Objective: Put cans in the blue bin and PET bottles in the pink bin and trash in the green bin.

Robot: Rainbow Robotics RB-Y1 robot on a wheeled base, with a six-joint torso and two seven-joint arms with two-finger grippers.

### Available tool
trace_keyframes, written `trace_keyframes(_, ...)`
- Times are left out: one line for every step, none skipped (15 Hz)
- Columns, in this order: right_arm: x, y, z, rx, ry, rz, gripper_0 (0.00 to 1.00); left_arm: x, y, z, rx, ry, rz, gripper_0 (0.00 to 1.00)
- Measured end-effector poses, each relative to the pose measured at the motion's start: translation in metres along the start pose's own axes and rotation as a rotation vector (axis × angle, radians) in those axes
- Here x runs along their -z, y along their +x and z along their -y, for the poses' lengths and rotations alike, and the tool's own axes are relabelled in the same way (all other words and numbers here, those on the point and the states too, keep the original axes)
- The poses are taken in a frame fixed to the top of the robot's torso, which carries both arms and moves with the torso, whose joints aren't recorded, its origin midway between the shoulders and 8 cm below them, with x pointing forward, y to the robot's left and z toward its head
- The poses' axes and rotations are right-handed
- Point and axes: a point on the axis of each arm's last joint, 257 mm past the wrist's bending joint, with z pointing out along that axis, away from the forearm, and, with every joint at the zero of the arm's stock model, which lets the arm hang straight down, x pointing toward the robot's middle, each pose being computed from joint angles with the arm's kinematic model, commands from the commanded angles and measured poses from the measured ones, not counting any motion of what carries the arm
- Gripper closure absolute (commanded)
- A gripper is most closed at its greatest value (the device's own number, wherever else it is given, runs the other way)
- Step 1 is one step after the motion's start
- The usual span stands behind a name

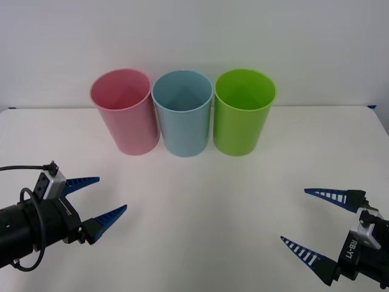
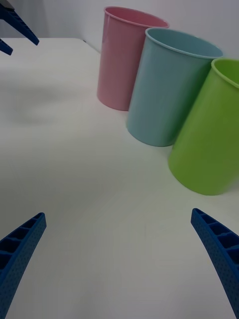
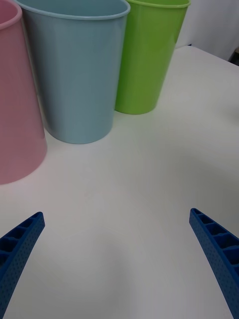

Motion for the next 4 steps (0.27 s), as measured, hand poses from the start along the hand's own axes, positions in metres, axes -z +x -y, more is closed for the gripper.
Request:
trace_keyframes(0.0021, 0.0013, -0.0034, 0.002, -0.017, -0.006, 0.0, 0.0, 0.0, 0.0, 0.0, 0.0, 0.0, 0.0)
trace_keyframes(0.0031, 0.0017, -0.0058, 0.003, -0.029, -0.008, 0.0, 0.0, 0.0, 0.0, 0.0, 0.0, 0.0, 0.0)
trace_keyframes(0.0033, 0.0018, -0.0067, 0.003, -0.033, -0.009, 0.0, 0.0, 0.0, 0.0, 0.0, 0.0, 0.0, 0.0)
trace_keyframes(0.0033, 0.0018, -0.0068, 0.003, -0.033, -0.009, 0.0, 0.0, 0.0, 0.0, 0.0, 0.0, 0.0, 0.0)
